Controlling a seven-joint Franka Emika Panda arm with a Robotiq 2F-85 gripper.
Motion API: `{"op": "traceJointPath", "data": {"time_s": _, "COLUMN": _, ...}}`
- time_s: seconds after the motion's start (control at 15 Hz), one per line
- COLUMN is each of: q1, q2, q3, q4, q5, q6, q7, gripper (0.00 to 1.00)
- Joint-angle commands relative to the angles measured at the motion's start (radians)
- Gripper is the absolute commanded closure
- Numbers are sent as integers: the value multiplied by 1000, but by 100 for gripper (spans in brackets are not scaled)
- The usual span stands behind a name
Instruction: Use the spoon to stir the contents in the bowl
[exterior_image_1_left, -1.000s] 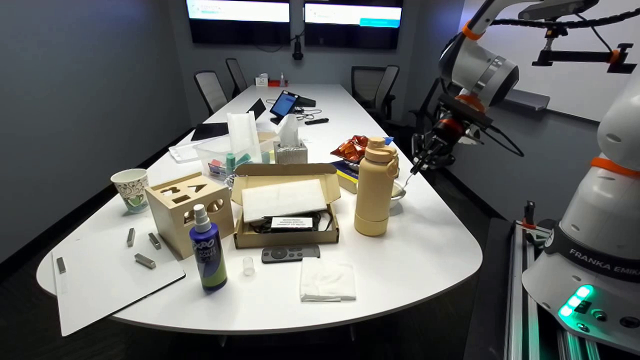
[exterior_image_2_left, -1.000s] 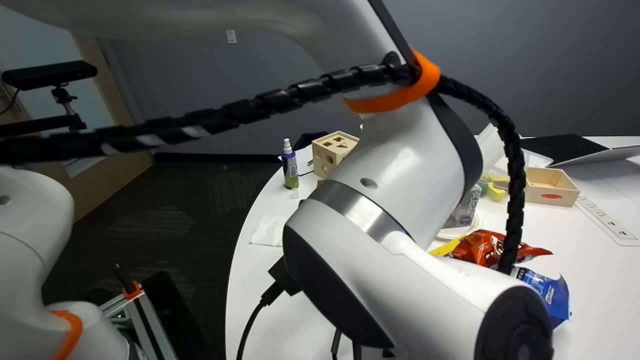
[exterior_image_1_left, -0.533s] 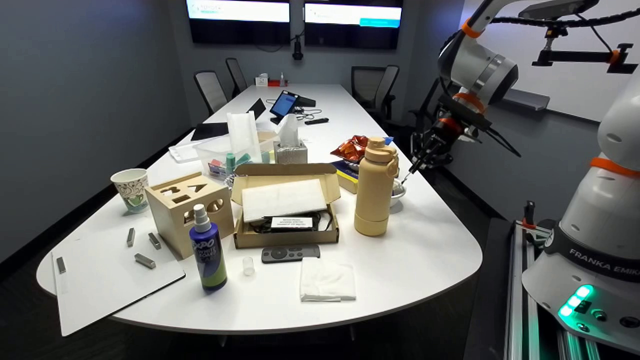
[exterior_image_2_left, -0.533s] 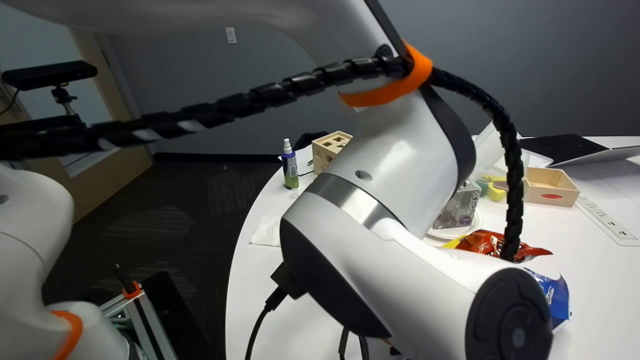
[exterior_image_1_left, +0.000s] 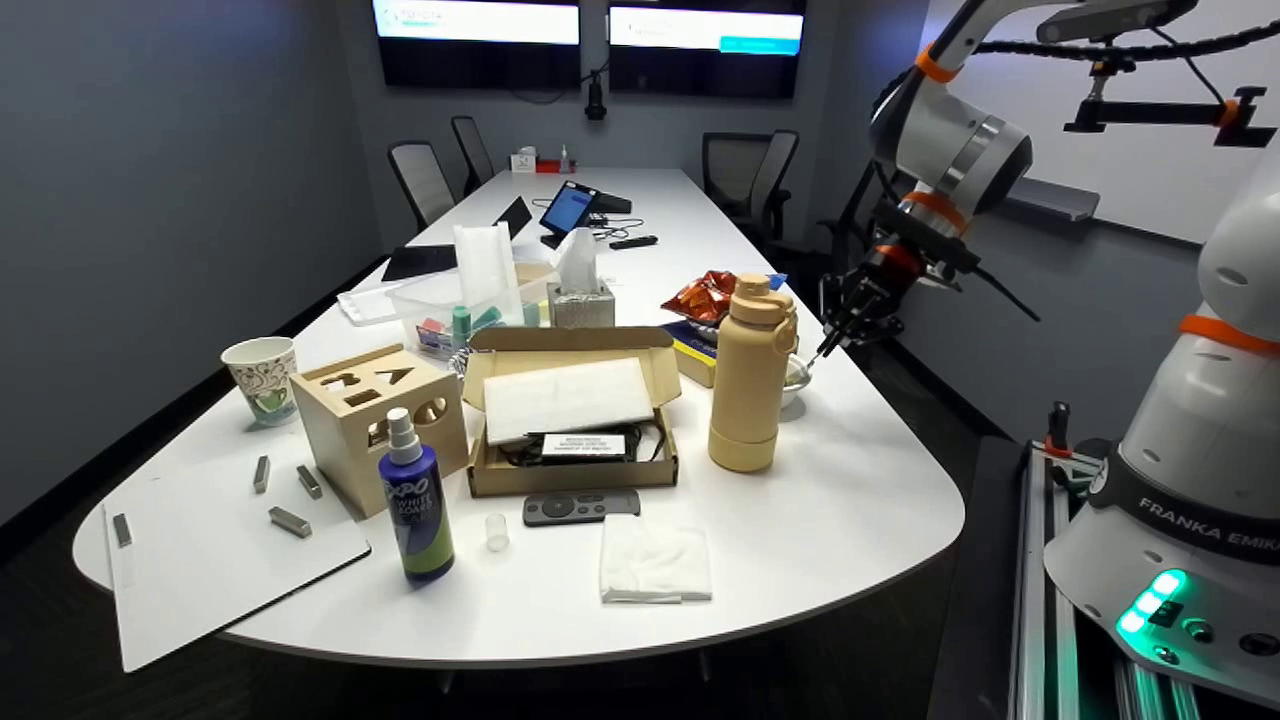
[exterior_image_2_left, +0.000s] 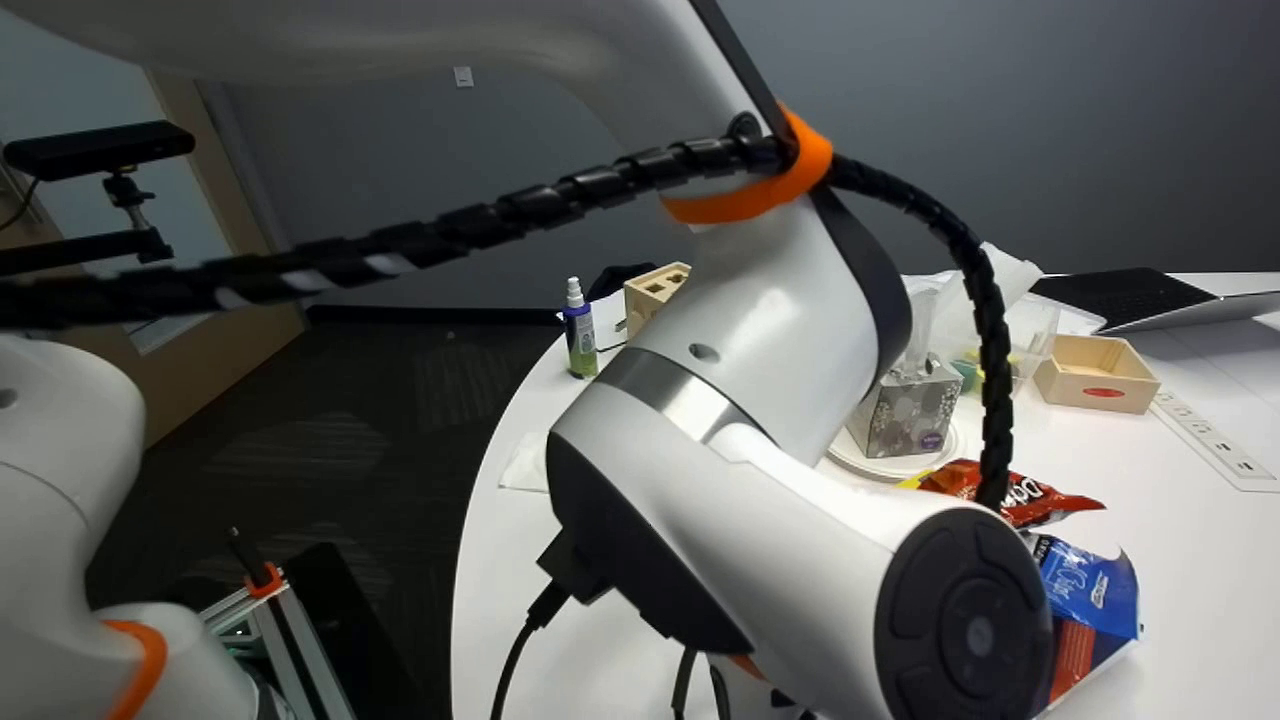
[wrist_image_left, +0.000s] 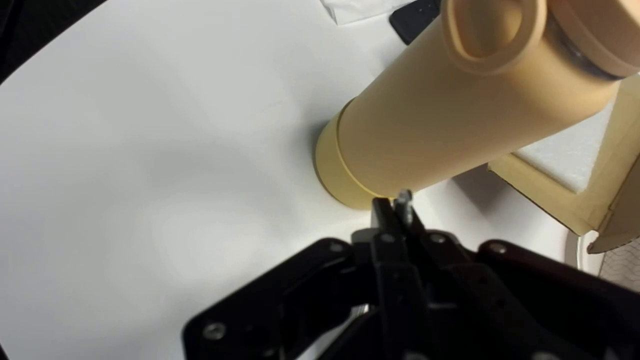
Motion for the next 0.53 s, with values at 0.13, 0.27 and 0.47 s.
{"op": "traceJointPath", "data": {"time_s": 0.13, "q1": 19, "q2": -7, "q3": 8, "q4": -22, "q5": 28, "q6": 36, "q7": -10, "gripper": 76}}
{"op": "traceJointPath", "data": {"time_s": 0.27, "q1": 21, "q2": 2, "q3": 11, "q4": -19, "q5": 26, "q6": 42, "q7": 4, "gripper": 63}}
{"op": "traceJointPath", "data": {"time_s": 0.47, "q1": 21, "q2": 17, "q3": 9, "q4": -15, "q5": 25, "q6": 45, "q7": 11, "gripper": 40}}
